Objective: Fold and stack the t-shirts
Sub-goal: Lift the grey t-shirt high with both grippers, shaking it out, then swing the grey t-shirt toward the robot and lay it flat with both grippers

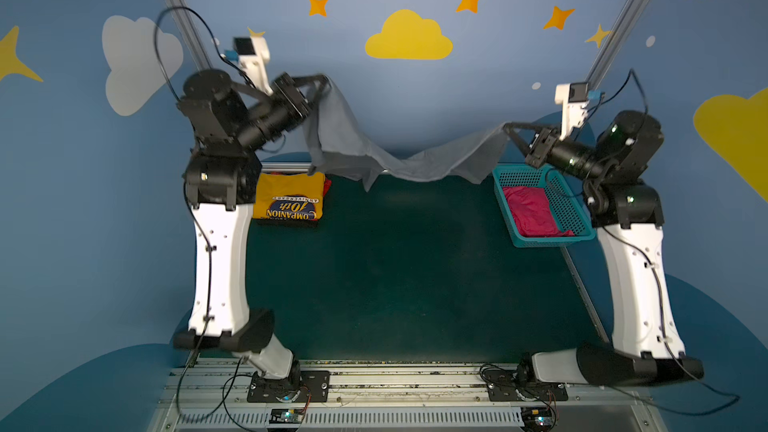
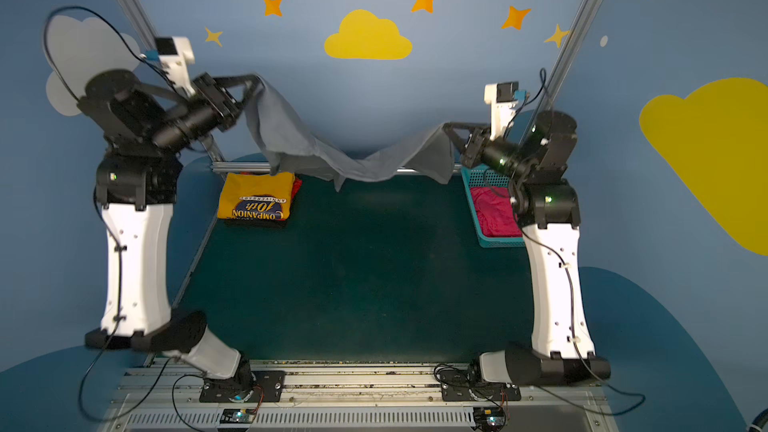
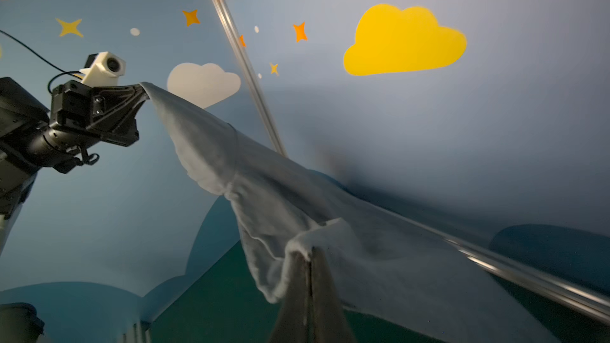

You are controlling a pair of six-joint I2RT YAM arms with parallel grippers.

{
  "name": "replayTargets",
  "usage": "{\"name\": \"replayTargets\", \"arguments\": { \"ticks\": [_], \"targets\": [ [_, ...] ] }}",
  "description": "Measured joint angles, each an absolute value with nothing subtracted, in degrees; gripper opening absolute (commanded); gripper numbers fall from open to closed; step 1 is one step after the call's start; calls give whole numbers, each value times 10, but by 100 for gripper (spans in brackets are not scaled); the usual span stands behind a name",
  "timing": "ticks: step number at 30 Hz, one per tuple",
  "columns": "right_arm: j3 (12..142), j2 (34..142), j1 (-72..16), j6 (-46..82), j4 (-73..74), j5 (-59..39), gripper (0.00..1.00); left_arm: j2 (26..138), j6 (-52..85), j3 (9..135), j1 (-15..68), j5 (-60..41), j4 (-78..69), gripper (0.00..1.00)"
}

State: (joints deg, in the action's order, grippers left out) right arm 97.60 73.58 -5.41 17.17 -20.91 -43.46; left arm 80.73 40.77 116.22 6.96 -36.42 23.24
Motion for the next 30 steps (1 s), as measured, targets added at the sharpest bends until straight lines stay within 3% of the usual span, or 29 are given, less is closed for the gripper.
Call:
{"name": "replayTargets", "arguments": {
  "ticks": [3,7,14,20,30],
  "targets": [
    [828,649,-75,158,-217,-417,0,640,392,880,83,-322,199,5],
    [662,567,-89,155,-253,-374,0,515,396,628,94,-243,205,5],
    [452,500,-95,168,-381,-265,0,344,463,330,111,-141,285,5],
    [424,490,-95,204,-448,-191,0,236,533,243,122,-105,331,5],
    [469,522,-95,239,-517,-69,0,165,661,250,124,-73,412,5]
  ]
}}
